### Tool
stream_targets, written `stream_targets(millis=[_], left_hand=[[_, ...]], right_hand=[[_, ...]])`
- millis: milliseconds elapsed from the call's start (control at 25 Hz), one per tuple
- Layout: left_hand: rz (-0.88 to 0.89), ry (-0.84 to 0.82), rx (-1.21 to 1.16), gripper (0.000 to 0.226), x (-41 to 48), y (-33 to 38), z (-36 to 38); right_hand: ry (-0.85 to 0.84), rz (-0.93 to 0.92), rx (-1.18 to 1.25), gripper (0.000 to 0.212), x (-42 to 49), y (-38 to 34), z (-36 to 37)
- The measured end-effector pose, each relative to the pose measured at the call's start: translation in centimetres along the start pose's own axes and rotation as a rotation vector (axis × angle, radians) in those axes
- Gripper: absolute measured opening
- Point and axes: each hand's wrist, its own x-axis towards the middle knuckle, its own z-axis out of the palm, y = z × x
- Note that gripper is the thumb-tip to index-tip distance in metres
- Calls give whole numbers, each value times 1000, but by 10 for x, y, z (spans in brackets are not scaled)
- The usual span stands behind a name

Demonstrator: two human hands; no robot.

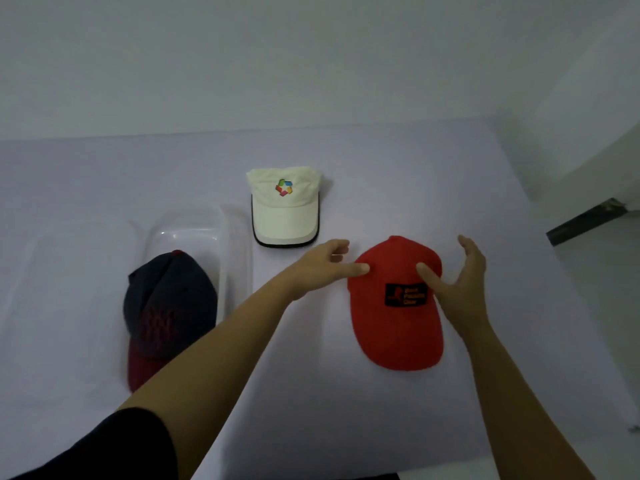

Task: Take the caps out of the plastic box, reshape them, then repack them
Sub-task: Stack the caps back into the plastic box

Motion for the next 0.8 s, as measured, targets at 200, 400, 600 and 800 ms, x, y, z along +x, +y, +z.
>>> stream_targets(millis=[200, 400, 600, 800], left_hand=[[-82, -132, -88, 69, 41, -4, 39], [-141, -109, -157, 52, 59, -3, 45], [-124, -184, -183, 53, 63, -3, 42], [-257, -436, -173, 57, 46, 0, 22]], right_hand=[[-577, 192, 167, 102, 36, 45, -23], [-735, 208, 215, 86, 54, 62, -14], [-843, 215, 146, 76, 57, 61, -11], [-797, 162, 245, 59, 33, 36, -18]])
